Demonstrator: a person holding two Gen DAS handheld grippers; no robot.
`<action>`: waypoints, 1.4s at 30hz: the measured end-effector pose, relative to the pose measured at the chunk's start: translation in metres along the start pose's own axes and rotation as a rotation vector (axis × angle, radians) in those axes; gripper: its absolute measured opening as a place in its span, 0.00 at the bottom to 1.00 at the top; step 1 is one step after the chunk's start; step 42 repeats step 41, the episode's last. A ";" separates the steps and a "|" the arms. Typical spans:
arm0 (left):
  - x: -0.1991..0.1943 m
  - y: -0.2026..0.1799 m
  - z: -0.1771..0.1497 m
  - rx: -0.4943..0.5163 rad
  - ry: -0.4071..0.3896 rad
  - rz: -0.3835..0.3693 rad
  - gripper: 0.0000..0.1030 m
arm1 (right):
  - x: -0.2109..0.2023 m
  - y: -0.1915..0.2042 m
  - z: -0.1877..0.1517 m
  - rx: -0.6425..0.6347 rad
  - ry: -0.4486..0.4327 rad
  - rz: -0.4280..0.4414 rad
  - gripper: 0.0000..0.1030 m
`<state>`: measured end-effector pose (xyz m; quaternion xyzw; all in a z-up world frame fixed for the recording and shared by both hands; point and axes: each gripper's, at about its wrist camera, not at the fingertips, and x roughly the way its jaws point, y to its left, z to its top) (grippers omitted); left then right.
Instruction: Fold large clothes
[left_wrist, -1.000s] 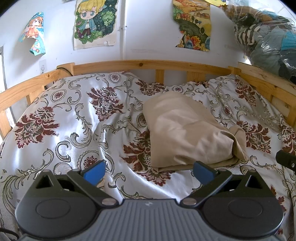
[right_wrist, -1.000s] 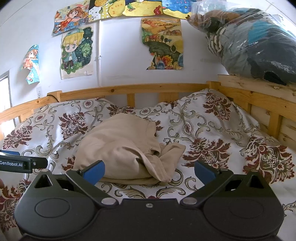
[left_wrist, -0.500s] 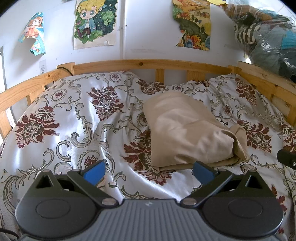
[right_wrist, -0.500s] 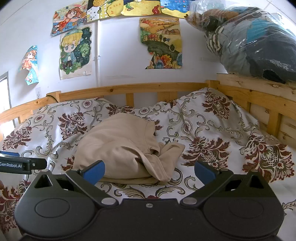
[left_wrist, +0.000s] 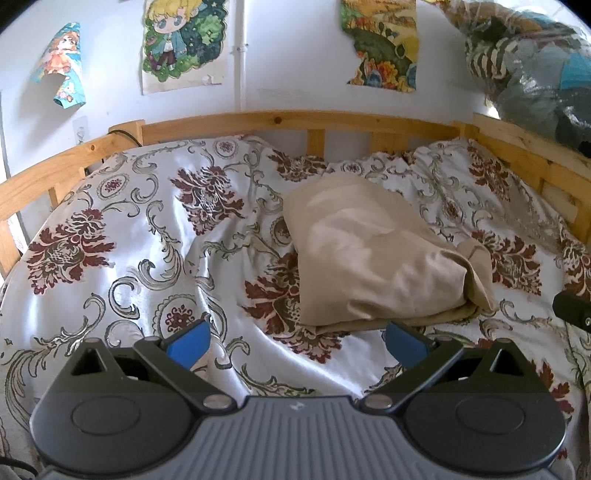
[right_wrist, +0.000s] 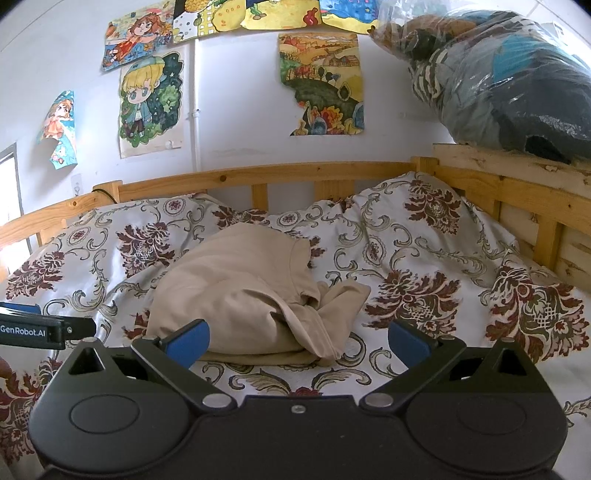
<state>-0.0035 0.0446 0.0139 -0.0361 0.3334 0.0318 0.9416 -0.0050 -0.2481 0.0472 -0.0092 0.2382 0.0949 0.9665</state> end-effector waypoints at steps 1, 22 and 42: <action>0.001 0.000 0.001 0.006 0.011 0.004 0.99 | 0.000 0.000 0.000 0.001 0.001 0.000 0.99; 0.000 -0.001 0.001 0.040 0.007 0.056 0.99 | 0.001 0.003 -0.004 0.008 0.009 0.002 0.99; -0.001 -0.002 0.001 0.064 -0.013 0.060 0.99 | 0.001 0.002 -0.004 0.009 0.012 0.003 0.99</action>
